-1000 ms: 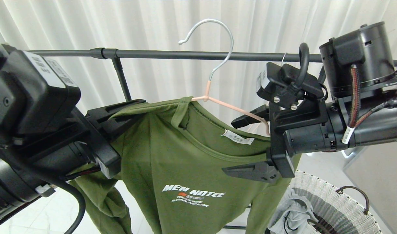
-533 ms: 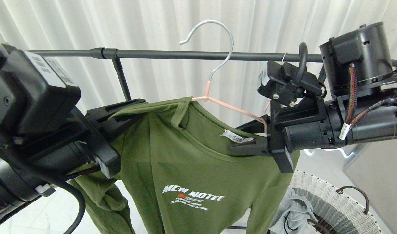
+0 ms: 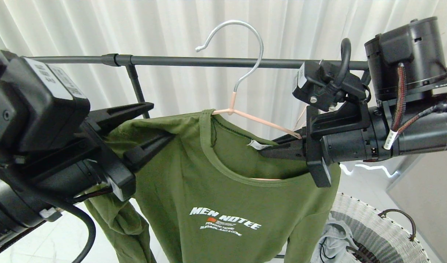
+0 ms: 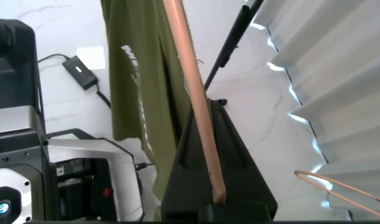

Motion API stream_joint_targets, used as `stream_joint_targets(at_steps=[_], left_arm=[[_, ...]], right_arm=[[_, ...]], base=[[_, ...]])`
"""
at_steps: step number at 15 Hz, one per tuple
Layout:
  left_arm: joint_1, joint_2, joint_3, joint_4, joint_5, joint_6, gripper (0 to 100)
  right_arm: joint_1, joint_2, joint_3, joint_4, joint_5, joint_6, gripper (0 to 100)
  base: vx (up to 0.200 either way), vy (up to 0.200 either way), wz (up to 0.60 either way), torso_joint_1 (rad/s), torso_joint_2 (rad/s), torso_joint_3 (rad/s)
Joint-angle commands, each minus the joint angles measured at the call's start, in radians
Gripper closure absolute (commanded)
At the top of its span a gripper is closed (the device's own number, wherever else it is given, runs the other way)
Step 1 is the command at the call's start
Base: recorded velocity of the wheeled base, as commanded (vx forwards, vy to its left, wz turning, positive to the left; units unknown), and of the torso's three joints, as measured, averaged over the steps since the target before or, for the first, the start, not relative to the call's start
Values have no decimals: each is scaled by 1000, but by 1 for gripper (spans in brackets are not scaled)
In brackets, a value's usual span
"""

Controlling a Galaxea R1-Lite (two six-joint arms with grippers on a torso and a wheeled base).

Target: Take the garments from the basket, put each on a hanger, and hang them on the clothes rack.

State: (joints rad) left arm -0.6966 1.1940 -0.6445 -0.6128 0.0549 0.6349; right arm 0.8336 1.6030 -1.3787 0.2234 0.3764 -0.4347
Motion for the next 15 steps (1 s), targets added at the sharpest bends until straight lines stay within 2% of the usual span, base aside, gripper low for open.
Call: stream_joint_targets(at_steps=[1, 3, 7, 11, 14, 15], left_arm=[[2, -5, 3, 1, 0, 2, 0], [6, -21, 23, 1, 2, 0, 0], [6, -87, 83, 1, 2, -7, 0], [0, -90, 69, 1, -1, -11, 0], [0, -96, 103, 1, 0, -17, 0], [9, -100, 126, 1, 5, -40, 0]], right_arm=[[1, -6, -8, 1, 1, -13, 100], [-2, -14, -10, 4, -1, -26, 100], [-70, -48, -2, 36, -8, -27, 100], [-123, -74, -13, 106, -77, -27, 100], [-159, -106, -16, 155, -100, -27, 100], [-163, -118, -16, 165, -100, -27, 100]], base=[[0, 0, 0, 0, 0, 0], [0, 0, 0, 0, 0, 0], [0, 0, 0, 0, 0, 0], [0, 0, 0, 0, 0, 0], [0, 0, 0, 0, 0, 0], [0, 0, 0, 0, 0, 0]])
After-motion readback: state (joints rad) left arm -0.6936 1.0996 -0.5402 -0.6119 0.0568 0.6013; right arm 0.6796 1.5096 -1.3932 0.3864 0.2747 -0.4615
